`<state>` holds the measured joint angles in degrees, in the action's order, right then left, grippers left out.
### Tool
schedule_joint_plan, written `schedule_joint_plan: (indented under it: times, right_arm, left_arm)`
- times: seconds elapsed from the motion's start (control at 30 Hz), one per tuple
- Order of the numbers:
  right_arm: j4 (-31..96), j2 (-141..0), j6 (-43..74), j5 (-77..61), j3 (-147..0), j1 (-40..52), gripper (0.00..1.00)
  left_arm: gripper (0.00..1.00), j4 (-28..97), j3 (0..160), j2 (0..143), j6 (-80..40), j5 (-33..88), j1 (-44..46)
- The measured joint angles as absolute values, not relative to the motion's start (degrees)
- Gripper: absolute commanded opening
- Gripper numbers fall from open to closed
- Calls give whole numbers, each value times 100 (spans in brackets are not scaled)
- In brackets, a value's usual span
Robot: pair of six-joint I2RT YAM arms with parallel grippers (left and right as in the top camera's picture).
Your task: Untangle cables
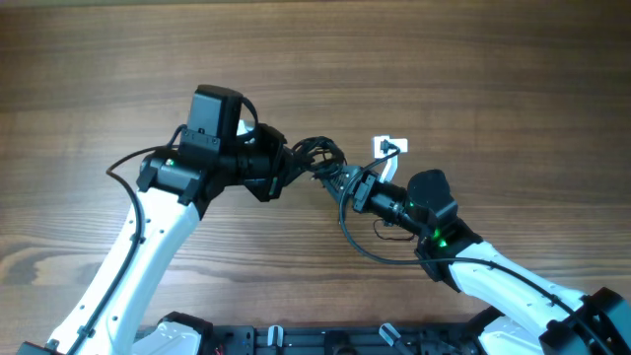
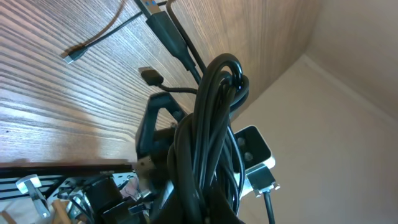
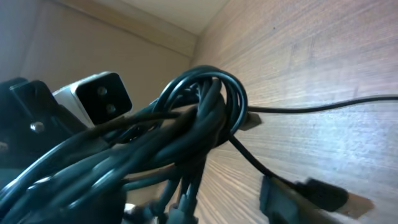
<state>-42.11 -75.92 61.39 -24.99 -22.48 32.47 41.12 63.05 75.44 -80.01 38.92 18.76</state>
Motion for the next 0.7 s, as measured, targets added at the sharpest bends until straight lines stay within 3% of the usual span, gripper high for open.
schedule_joint_plan:
  times: [0.07,0.13,0.33,0.7]
  right_arm:
    - [-4206,-7592,6036,-2460,-2248,3247,23]
    - [-4204,-7592,5896,-2401,-2248,3247,15]
    - [-3833,-7590,5411,-2320,-2257,3159,9]
    - [-3669,-7590,4786,-2685,-2259,2709,6]
  left_arm:
    - [4,4119,6305,7544,-8005,3916,1887]
    - [4,4121,6305,7544,-7996,3957,1903]
    - [4,4176,6305,7544,-7022,4025,1868]
    - [4,5277,6307,7544,-2993,3929,1669]
